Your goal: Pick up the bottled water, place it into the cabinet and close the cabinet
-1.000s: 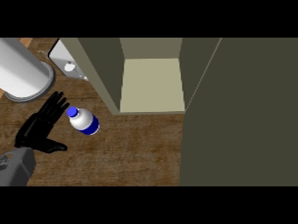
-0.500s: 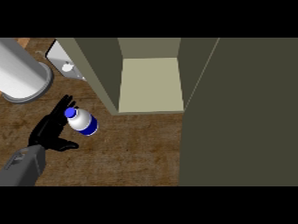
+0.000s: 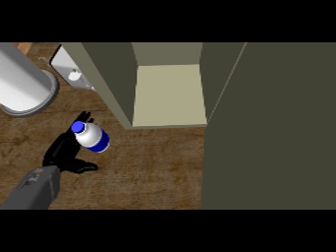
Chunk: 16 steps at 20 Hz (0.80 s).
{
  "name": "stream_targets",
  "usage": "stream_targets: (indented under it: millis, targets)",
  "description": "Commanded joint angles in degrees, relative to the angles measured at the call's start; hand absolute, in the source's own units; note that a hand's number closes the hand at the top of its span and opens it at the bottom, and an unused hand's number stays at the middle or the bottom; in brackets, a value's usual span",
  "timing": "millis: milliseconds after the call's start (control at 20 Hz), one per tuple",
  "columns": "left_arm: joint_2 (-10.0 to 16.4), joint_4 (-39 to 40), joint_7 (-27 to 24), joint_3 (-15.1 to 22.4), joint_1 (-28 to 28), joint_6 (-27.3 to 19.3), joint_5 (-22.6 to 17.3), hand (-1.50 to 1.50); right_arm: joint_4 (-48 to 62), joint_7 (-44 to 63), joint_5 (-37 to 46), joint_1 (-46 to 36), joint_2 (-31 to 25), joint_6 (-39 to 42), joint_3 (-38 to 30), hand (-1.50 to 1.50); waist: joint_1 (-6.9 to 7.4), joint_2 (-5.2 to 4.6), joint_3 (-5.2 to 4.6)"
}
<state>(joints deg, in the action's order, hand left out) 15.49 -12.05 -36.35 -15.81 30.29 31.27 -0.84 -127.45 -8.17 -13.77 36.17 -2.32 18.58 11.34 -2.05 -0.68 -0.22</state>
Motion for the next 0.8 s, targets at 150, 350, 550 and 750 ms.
stream_targets:
  millis: [150,350,550,750]
  targets:
    - [0.6,2.5,-2.0,-1.5,1.2,8.5,-1.6,-1.5,-0.2,-0.3,-3.1,-0.3,-1.8,1.2,-3.5,-1.5,-0.02,0.02,0.02]
    - [-2.1,2.7,-2.3,-1.9,0.7,9.2,-2.3,-1.5,3.4,-2.0,-1.9,-0.8,-0.7,1.5,-2.0,-1.5,-0.12,-0.09,-0.01]
    - [-2.4,2.8,-1.0,-1.2,0.3,12.7,-1.9,-1.5,3.2,-0.3,-0.5,-2.5,0.3,0.0,-0.4,-1.5,-0.06,-0.21,-0.05]
    - [-3.1,2.9,1.6,-2.3,2.2,13.0,-3.2,-1.5,0.8,-0.2,-2.2,0.6,-0.7,0.7,-0.9,-1.5,-0.49,-0.04,-0.02]
